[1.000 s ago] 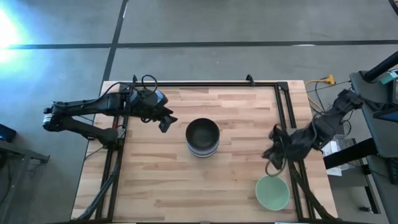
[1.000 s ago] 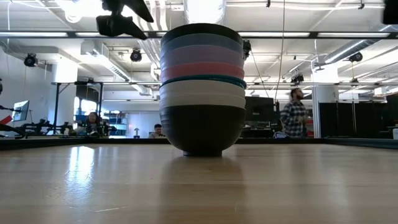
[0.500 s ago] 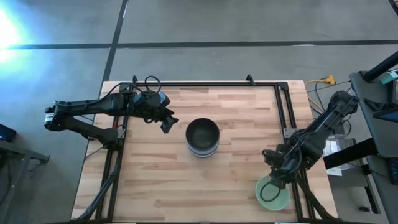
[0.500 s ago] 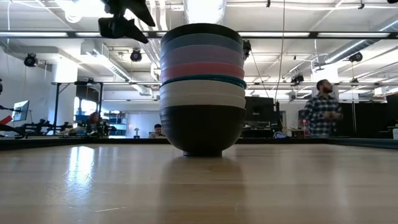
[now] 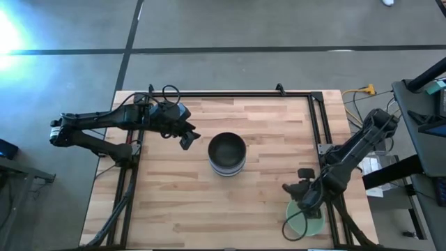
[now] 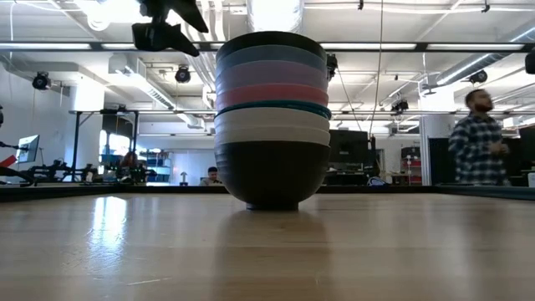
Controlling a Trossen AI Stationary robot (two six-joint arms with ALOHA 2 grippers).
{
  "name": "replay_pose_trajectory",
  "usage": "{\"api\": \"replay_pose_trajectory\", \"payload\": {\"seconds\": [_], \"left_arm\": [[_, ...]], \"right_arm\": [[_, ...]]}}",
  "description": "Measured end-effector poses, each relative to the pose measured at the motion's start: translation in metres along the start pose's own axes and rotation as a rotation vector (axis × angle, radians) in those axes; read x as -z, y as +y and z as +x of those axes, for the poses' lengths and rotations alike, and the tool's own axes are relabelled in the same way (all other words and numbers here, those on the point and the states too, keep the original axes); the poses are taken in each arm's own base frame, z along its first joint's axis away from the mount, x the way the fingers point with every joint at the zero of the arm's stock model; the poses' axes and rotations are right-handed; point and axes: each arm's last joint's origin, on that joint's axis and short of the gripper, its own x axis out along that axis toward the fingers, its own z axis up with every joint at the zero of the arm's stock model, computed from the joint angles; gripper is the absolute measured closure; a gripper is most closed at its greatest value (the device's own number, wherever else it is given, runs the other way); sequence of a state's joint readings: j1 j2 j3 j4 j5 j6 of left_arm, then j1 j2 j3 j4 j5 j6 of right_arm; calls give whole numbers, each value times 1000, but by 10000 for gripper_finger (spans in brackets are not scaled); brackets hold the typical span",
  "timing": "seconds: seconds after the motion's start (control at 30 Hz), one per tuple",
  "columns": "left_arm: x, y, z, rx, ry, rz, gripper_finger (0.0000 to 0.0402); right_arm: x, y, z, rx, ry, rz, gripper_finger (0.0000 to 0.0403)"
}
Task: Nest bowls inside each other
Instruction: Stack the light green bowl on top of the black bowl
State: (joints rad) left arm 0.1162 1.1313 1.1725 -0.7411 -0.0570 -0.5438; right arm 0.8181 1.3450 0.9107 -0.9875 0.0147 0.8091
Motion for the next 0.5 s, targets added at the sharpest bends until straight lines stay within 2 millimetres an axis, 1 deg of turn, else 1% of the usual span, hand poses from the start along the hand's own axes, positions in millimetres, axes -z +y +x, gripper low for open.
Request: {"api": "replay_pose_trajectory", "payload": {"seconds": [0.17, 0.23, 0.3, 0.43, 0.5], "left_arm": [[-1, 0, -1, 2, -2, -1, 181], [0, 0, -1, 2, -2, -1, 181], [-1, -1, -1, 3, -4, 0, 181], [-1, -1, -1, 5, -5, 0, 181], [-1, -1, -1, 5, -5, 0, 181]], "right_arm": [[-3, 4, 20, 31, 44, -33, 260], [-3, 5, 26, 39, 80, -31, 269], [-3, 5, 31, 40, 108, -20, 292], [-2, 5, 29, 15, 121, 4, 375], [-4, 5, 22, -10, 102, 15, 386]]}}
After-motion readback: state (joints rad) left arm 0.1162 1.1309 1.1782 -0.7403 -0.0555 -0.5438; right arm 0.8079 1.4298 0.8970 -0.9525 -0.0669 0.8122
